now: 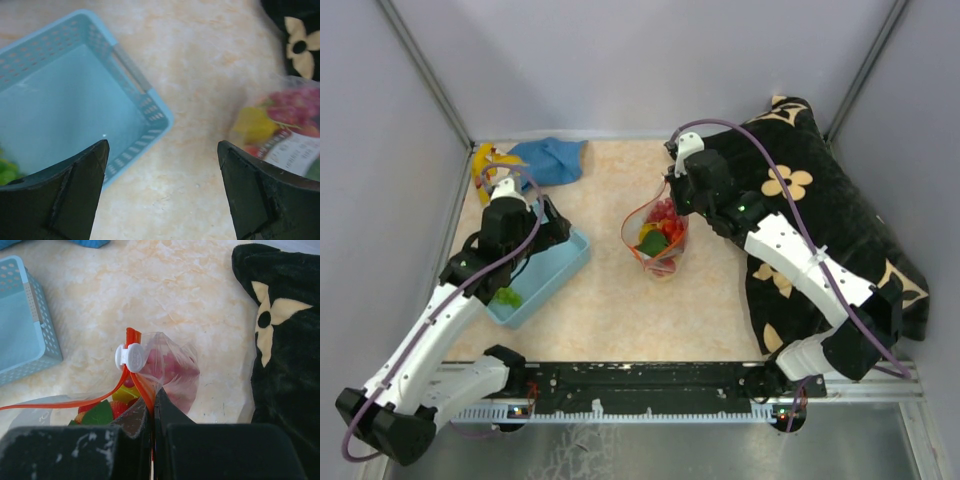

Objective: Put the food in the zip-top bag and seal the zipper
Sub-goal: Pick up the fake fruit from the bin.

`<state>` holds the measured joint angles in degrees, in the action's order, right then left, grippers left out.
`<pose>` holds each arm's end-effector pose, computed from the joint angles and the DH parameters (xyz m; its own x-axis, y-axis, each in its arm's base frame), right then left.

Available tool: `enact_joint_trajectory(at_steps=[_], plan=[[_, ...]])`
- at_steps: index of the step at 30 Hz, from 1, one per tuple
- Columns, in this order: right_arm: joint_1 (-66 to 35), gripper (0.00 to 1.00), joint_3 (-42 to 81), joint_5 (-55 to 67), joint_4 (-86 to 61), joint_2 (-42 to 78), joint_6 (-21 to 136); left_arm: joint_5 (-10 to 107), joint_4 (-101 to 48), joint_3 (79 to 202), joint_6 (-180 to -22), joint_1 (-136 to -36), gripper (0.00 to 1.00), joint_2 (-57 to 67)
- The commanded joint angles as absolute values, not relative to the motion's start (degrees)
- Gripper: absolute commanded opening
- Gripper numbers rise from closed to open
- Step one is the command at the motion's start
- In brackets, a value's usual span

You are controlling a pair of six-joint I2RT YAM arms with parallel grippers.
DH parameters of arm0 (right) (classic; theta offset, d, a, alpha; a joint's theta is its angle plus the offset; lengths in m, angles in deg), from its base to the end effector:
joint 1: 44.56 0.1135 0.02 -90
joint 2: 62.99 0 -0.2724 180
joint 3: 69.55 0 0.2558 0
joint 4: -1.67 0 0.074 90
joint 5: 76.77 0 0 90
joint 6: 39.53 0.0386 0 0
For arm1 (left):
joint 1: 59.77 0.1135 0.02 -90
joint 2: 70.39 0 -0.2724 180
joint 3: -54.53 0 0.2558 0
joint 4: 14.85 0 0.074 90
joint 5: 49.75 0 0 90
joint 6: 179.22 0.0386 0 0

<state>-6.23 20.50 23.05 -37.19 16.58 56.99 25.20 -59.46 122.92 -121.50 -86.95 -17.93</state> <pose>0.2557 0.1938 0.3747 -0.4265 -0.1945 -0.8833 -0.4479 0.8939 0.0194 0.1804 -0.0814 0.3463 -0.4883 -0.3290 -0.8083 -0.0264 0.9313 -0.3632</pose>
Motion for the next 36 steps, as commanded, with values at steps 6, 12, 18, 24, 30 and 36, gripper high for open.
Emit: enact_joint_trajectory(at_steps=[6, 12, 18, 24, 30, 36], plan=[[-6.7, 0.00, 21.0, 23.2, -32.7, 14.6, 55.5, 18.0, -64.8, 119.2, -121.2, -74.6, 0.95, -14.4], [-6.7, 0.00, 20.5, 22.6, -32.8, 13.7, 54.9, 19.4, -64.4, 117.1, -119.1, -65.9, 0.96, -10.2], [-6.6, 0.00, 20.0, 23.6, -32.6, 12.8, 54.6, 19.4, -62.2, 113.9, -119.1, -59.8, 0.96, -7.1], [-6.7, 0.00, 19.7, 23.7, -32.4, 12.7, 54.4, 19.5, -59.8, 110.7, -120.4, -55.7, 0.98, -3.3], [-6.7, 0.00, 19.6, 23.6, -32.3, 12.6, 54.3, 22.5, -59.1, 111.5, -120.3, -52.1, 0.98, 2.6], [-6.7, 0.00, 19.2, 23.7, -31.8, 12.2, 54.4, 29.9, -57.2, 111.5, -119.4, -48.9, 0.95, 6.6]])
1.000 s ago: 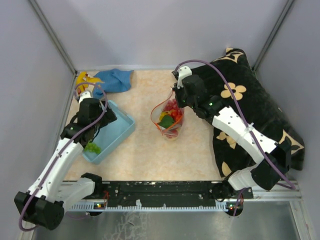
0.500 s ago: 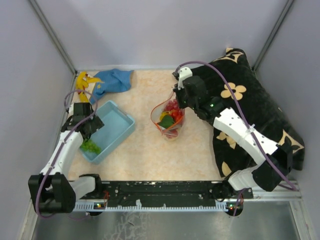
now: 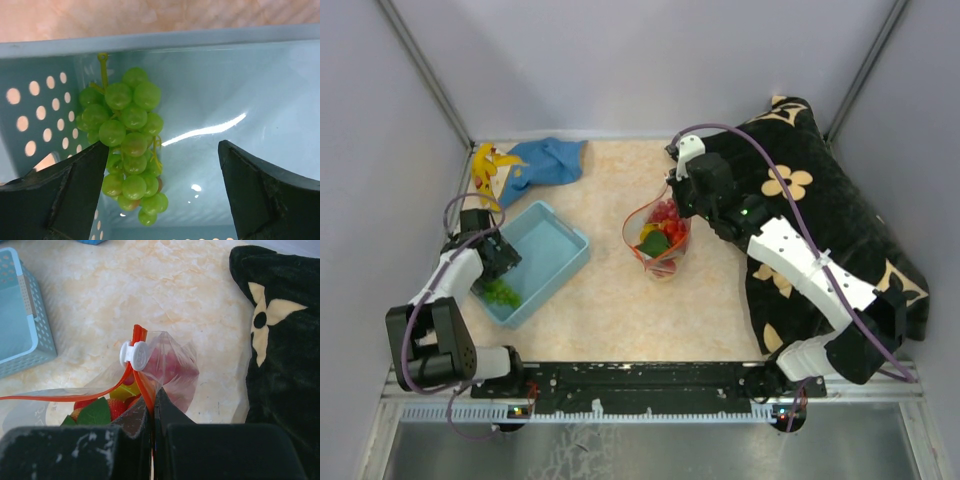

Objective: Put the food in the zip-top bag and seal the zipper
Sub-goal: Pick up the fake fruit from the bin.

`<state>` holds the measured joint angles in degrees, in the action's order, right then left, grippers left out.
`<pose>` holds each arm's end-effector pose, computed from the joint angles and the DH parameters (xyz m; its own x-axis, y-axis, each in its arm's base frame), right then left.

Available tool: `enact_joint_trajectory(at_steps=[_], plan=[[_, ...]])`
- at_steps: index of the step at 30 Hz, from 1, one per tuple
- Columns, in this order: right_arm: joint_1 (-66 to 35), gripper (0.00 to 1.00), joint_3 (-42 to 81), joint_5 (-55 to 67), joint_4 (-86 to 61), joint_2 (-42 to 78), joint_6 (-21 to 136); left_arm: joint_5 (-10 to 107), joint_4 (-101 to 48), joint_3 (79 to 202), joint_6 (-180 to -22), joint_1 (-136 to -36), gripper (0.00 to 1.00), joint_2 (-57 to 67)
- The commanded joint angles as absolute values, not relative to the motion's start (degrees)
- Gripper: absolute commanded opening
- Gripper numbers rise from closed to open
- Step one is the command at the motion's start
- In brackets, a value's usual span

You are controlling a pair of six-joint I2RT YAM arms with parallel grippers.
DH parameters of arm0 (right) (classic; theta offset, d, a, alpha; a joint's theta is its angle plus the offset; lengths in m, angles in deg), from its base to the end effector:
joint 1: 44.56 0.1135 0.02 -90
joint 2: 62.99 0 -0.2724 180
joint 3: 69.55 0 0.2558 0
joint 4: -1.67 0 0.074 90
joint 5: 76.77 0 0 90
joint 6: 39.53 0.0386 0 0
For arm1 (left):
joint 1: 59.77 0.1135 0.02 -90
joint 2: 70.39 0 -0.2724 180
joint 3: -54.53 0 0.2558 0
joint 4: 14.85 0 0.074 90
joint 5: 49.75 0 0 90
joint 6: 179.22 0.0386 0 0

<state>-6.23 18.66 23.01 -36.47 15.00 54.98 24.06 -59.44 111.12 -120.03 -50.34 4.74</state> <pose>0.2504 0.1896 0.3729 -0.4050 -0.2214 -0.8871 -0.4630 0.8863 -0.0098 0.2378 0.0504 0.1964 -0.6115 -0.6002 -0.5156 -0.6926 0.7211 -0.0179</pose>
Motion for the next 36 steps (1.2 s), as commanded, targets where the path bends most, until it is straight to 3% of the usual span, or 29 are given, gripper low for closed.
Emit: enact_joint_trajectory(at_steps=[1, 5, 13, 29, 36], plan=[[-6.7, 0.00, 19.1, 23.7, -31.7, 12.1, 54.4, 30.6, -57.3, 111.7, -119.2, -48.8, 0.94, 7.3], [-6.7, 0.00, 19.0, 24.1, -31.5, 11.9, 54.4, 33.9, -57.1, 112.6, -118.2, -48.7, 0.90, 10.3], [-6.7, 0.00, 18.5, 24.7, -31.1, 11.4, 54.4, 37.8, -56.1, 113.0, -116.9, -48.5, 0.53, 10.3], [-6.6, 0.00, 18.4, 24.8, -31.0, 11.2, 54.4, 40.2, -54.9, 112.5, -115.2, -48.6, 0.01, 4.1], [-6.7, 0.00, 18.3, 24.9, -30.9, 11.0, 54.6, 42.4, -54.8, 111.9, -114.2, -48.7, 0.00, -3.1]])
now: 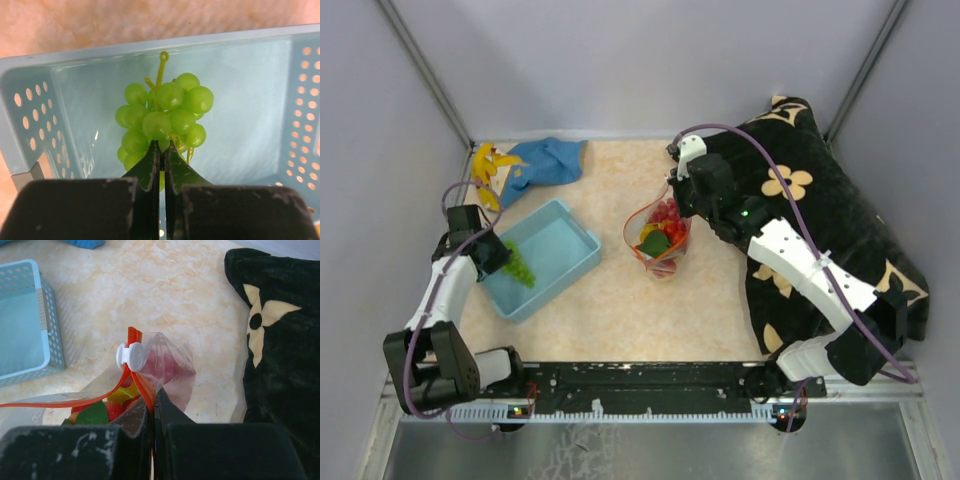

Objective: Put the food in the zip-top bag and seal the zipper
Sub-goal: Pick up the fake fruit from the bin.

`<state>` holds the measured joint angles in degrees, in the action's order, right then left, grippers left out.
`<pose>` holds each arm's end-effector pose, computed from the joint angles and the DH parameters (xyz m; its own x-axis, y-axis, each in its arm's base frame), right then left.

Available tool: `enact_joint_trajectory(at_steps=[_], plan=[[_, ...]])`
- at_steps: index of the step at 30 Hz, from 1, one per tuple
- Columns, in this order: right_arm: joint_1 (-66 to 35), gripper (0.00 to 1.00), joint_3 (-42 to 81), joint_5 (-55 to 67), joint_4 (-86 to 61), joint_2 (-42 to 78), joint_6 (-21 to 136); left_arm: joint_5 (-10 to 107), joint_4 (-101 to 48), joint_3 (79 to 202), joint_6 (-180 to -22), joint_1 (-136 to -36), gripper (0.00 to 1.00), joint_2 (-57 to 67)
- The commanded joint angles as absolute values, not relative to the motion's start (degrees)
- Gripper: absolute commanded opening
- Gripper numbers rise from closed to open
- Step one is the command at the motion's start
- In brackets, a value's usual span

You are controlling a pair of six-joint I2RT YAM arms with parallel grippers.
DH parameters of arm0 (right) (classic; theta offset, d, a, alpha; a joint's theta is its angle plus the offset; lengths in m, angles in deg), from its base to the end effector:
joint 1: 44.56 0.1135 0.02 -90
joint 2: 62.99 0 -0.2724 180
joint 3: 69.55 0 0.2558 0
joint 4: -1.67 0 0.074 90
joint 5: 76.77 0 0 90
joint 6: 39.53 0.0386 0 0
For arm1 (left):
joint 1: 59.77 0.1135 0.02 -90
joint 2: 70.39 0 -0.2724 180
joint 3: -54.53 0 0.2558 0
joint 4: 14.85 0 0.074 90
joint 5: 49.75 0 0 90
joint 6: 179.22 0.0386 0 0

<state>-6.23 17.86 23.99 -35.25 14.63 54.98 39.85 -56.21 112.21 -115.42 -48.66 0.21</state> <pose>0.2502 0.1886 0.3720 -0.3943 -0.2132 -0.8939 -0.4493 0.8932 -0.0149 0.2399 0.0474 0.2218 -0.6280 -0.5732 -0.5263 -0.5282 0.8106 -0.2527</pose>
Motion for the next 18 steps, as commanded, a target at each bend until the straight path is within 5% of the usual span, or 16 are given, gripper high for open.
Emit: enact_joint_trajectory(at_steps=[1, 18], plan=[[-6.7, 0.00, 18.3, 24.8, -30.9, 11.0, 54.6, 42.9, -54.6, 111.6, -113.9, -48.7, 0.00, -3.7], [-6.7, 0.00, 18.3, 23.7, -31.1, 11.0, 54.8, 70.8, -41.7, 108.0, -119.0, -48.8, 0.01, -20.2]])
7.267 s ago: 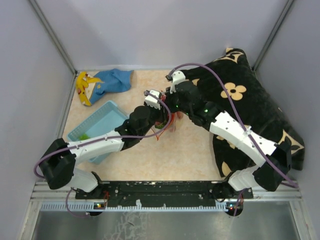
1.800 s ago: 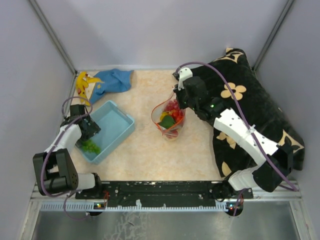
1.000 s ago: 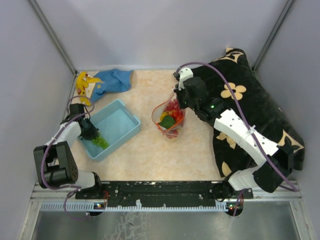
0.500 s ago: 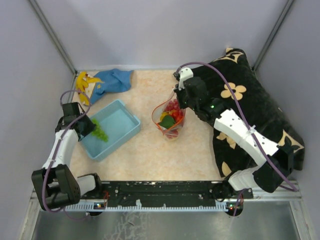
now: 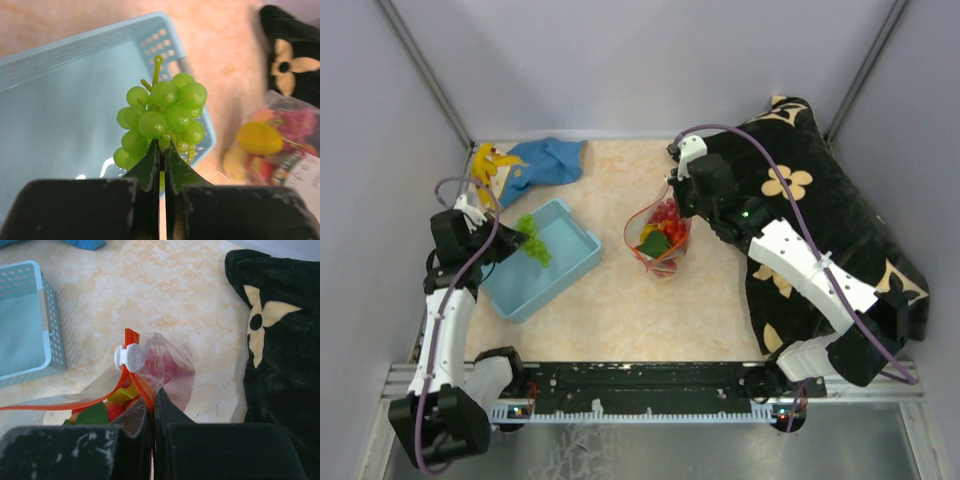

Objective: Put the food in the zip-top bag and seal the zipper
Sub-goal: Pick up the fake fruit from the bin, then place the fake fruit in the zipper food storage bag.

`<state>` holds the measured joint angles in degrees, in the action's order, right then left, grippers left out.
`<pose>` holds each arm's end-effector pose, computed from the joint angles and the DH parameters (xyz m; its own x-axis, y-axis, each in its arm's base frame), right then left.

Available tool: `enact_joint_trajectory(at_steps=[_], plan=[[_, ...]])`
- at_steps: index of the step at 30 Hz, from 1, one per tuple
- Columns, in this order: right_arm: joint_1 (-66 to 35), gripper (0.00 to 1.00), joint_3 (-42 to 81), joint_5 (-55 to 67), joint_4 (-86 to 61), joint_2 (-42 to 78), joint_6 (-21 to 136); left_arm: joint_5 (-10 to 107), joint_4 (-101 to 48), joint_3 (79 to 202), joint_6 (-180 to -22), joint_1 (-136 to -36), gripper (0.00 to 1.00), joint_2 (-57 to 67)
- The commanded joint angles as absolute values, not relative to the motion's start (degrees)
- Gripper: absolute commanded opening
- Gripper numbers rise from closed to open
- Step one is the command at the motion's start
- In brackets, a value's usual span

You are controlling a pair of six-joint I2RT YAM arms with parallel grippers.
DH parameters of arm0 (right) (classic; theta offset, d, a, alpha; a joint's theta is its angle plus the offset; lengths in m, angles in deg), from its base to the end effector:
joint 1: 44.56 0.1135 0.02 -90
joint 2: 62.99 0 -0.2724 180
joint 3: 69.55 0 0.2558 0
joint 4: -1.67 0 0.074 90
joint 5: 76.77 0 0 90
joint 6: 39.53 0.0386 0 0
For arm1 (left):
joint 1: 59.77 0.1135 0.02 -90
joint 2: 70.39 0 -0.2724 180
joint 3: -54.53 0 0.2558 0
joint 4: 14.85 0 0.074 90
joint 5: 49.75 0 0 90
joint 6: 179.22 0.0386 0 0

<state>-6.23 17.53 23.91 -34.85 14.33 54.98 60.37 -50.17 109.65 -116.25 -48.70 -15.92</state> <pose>0.2494 0.1880 0.3722 -0.3898 -0.2097 -0.8967 -0.4504 0.8927 -0.0130 0.2068 0.0269 0.2754 -0.5415 -0.5408 -0.6437 -0.1670 0.8196 -0.5481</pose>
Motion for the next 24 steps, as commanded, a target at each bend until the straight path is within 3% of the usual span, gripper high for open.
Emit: enact_joint_trajectory(at_steps=[1, 11, 24], plan=[[-6.7, 0.00, 18.3, 23.6, -31.1, 10.9, 54.8, 72.4, -40.0, 107.3, -119.9, -48.8, 0.01, -21.3], [-6.6, 0.00, 18.5, 20.8, -31.9, 10.9, 56.2, 81.0, -25.9, 106.2, -132.4, -52.9, 0.01, -30.4], [-6.7, 0.00, 20.2, 18.5, -34.3, 11.3, 58.7, 69.9, 1.3, 106.5, -139.2, -79.0, 0.02, -26.2]])
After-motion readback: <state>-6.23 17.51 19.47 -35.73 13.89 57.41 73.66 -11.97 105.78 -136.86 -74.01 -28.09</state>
